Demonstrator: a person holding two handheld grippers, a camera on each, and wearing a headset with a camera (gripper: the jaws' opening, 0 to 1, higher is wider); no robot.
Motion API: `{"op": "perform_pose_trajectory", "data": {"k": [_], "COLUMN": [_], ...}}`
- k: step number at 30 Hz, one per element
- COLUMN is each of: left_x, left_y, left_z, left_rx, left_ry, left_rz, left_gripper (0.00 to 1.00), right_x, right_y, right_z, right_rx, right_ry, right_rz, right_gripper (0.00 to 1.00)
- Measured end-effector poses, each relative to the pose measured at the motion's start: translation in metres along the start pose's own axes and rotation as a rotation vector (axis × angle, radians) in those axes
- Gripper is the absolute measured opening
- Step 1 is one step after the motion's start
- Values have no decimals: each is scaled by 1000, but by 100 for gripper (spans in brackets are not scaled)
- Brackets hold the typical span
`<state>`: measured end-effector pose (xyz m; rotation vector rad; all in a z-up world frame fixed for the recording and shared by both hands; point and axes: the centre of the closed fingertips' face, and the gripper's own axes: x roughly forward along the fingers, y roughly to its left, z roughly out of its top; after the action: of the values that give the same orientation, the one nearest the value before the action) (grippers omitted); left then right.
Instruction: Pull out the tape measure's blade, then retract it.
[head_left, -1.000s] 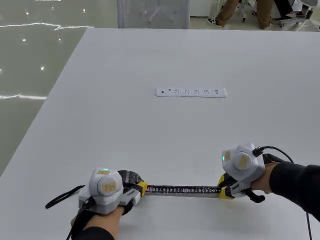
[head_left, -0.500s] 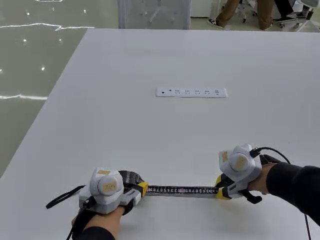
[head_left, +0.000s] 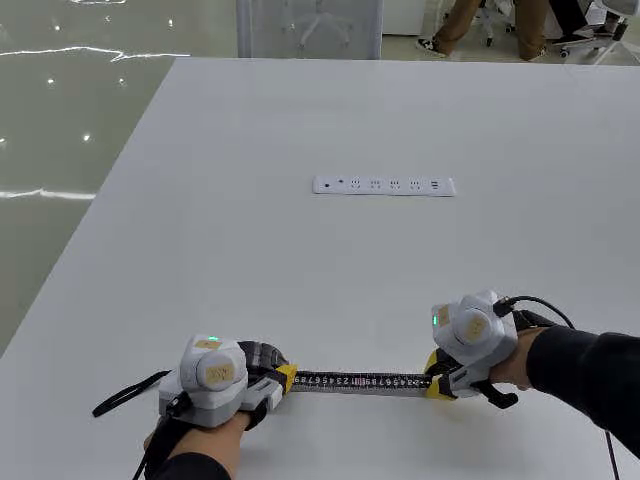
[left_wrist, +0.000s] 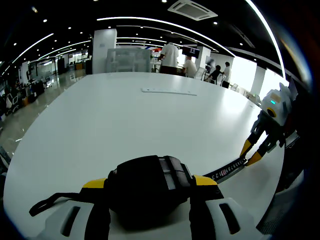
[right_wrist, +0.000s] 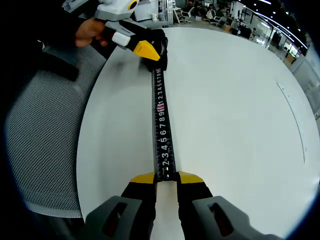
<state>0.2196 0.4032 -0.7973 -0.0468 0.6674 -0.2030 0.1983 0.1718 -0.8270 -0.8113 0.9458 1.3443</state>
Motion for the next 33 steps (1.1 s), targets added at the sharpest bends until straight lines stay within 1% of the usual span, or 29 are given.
{"op": "perform_pose_trajectory", "data": {"k": [18,33], "left_x": [0,0], "left_y": [0,0], "left_z": [1,0], "left_rx": [-4,-11], "left_ry": [-2,3], "left_rz": [-3,-6], "left_gripper": [60,60], "right_x": [5,11], "right_y": [2,1], "right_z": [13,27], "right_rx": [0,13], "right_ry": [-4,-25], "right_rz": [2,1], "right_gripper": [12,12]}}
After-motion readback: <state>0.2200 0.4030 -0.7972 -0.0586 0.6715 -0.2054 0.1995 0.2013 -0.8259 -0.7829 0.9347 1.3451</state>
